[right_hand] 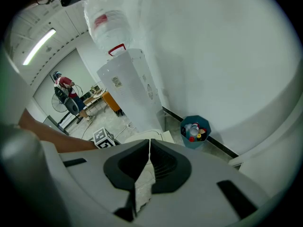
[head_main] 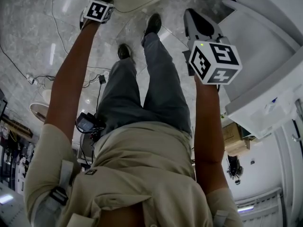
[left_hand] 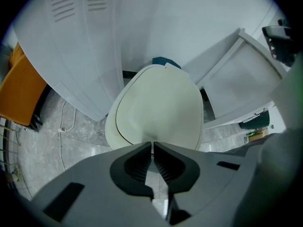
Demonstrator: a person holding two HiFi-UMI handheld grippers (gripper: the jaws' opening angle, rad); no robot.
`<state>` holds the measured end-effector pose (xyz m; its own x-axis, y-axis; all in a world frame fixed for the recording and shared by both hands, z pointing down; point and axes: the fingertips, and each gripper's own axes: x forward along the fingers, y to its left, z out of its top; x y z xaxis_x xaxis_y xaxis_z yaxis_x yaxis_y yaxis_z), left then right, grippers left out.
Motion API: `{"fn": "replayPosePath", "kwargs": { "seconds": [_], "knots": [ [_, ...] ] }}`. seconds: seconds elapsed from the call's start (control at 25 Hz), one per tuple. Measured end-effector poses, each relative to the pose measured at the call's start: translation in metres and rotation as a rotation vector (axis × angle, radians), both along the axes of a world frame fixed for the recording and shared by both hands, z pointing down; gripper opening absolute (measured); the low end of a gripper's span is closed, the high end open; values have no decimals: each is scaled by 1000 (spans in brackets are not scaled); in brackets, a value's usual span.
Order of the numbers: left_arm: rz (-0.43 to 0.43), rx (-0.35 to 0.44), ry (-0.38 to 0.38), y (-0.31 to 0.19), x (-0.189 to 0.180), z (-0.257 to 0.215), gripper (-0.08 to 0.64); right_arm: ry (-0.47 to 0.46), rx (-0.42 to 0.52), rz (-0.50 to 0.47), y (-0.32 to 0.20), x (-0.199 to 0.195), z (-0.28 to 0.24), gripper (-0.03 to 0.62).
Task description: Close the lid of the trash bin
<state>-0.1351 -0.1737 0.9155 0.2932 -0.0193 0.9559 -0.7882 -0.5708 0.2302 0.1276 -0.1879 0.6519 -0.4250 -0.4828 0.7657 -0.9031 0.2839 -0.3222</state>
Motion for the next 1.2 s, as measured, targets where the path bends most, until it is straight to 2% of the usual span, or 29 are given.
{"fn": "replayPosePath", "kwargs": {
  "seconds": [0.24,0.6,0.84,1.2],
  "knots": [
    [7,23,16,-2,5,-32,31,1,28,0,-2,-2,-25,26],
    [-31,170,58,-27,-23,-149,31,-17,150,-43,-16,-40,-110,26],
    [-39,292,120,-16,-36,-259,31,-25,223,-63,-4,-66,-177,26],
    [-54,549,301,5,-56,-458,31,-28,359,-120,21,-112,-290,26]
  ]
}}
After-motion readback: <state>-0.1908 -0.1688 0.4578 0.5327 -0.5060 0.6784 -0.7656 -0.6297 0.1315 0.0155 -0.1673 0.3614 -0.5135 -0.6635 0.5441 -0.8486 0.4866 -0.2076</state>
